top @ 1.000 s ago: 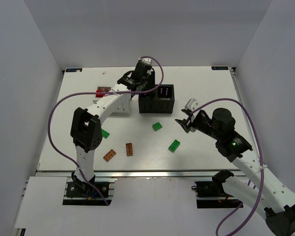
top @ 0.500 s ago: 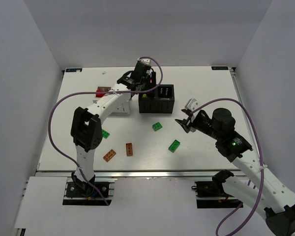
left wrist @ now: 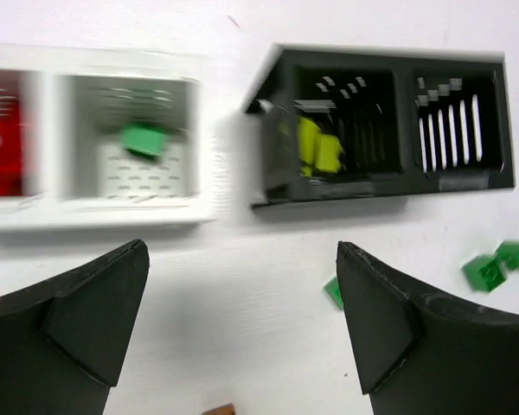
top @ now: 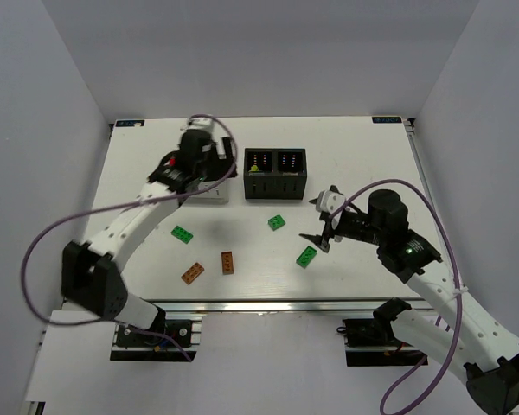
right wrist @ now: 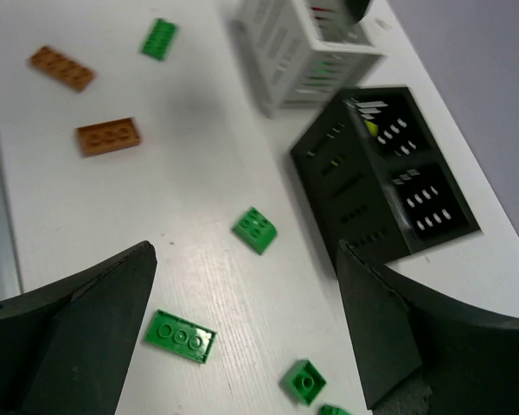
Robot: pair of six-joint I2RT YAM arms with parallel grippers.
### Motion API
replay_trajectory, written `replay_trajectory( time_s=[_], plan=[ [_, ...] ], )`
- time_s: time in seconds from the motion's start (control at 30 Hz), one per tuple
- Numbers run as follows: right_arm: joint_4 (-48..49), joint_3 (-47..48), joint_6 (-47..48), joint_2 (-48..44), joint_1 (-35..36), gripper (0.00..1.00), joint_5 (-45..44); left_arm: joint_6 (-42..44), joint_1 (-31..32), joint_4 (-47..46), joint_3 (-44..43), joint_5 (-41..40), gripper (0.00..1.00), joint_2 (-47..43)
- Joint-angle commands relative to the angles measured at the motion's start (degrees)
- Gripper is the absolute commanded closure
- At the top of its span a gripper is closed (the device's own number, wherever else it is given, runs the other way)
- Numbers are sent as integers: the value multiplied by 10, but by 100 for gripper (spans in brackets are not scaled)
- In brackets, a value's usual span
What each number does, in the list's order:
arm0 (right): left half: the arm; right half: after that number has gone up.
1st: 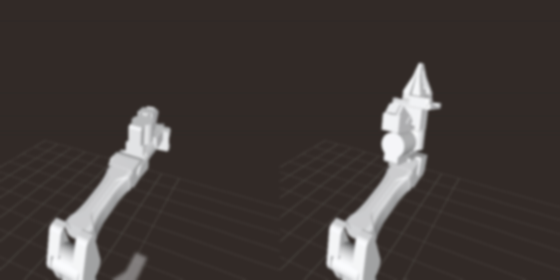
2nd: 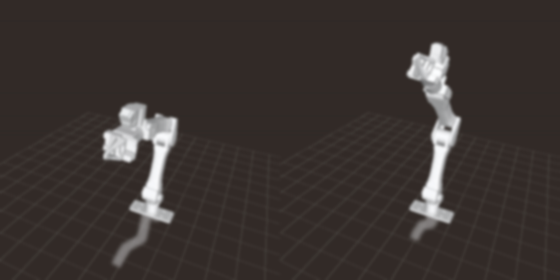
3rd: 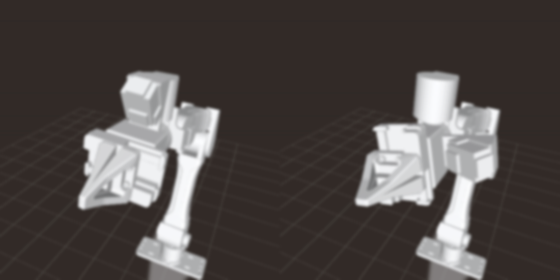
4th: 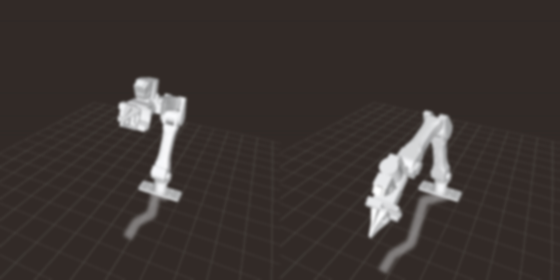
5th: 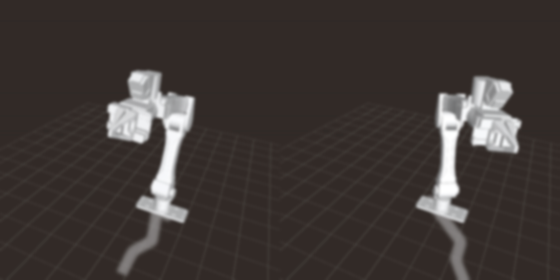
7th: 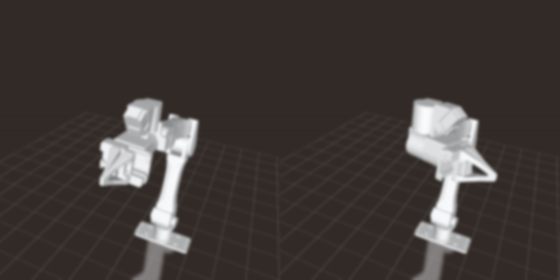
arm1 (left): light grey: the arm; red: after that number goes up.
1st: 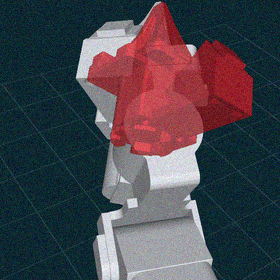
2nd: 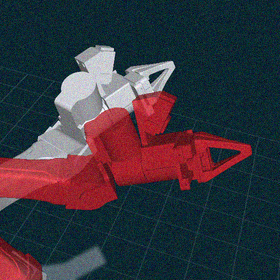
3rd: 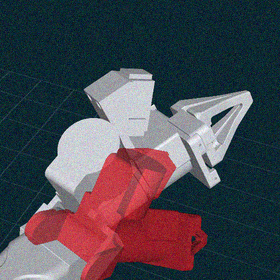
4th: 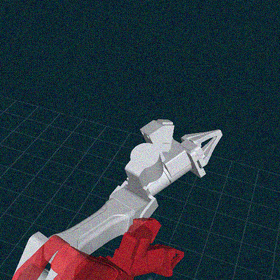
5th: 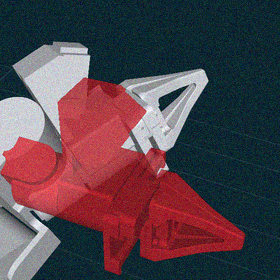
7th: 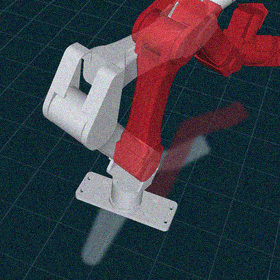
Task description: Sort the legos into containers by color
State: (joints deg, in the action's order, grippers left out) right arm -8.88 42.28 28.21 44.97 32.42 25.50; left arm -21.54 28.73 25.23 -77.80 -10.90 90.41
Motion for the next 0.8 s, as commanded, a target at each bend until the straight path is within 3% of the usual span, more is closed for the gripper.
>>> replay_trajectory(
  time_s=[0.0, 0.07, 0.2, 0.27, 0.37, 0.43, 0.5, 0.67, 0.77],
  plan=[
    [-51, -4, 123, 11, 4, 10, 167, -38, -49, -89, 89, 24, 2, -135],
    [-104, -29, 201, 0, 8, 11, 268, -55, -56, -125, 168, 41, 2, -202],
    [-86, -90, 284, -18, 13, 11, 315, -42, -57, -170, 248, 31, 2, -262],
    [-89, -90, 307, -2, 18, 11, 274, -45, -57, -169, 258, 44, 2, -264],
    [-157, -62, 391, 48, 22, 15, 209, -48, -57, -166, 257, 96, 15, -248],
    [-229, -41, 482, 79, 21, 26, 187, -47, -57, -157, 246, 126, 20, -230],
    [-296, -10, 565, 128, 23, 34, 156, -46, -61, -156, 243, 145, 31, -225],
    [-292, 32, 588, 191, 39, 32, 89, -73, -83, -199, 271, 178, 31, -263],
    [-293, 54, 594, 236, 57, 30, 61, -80, -95, -209, 284, 149, 23, -298]
  ],
)
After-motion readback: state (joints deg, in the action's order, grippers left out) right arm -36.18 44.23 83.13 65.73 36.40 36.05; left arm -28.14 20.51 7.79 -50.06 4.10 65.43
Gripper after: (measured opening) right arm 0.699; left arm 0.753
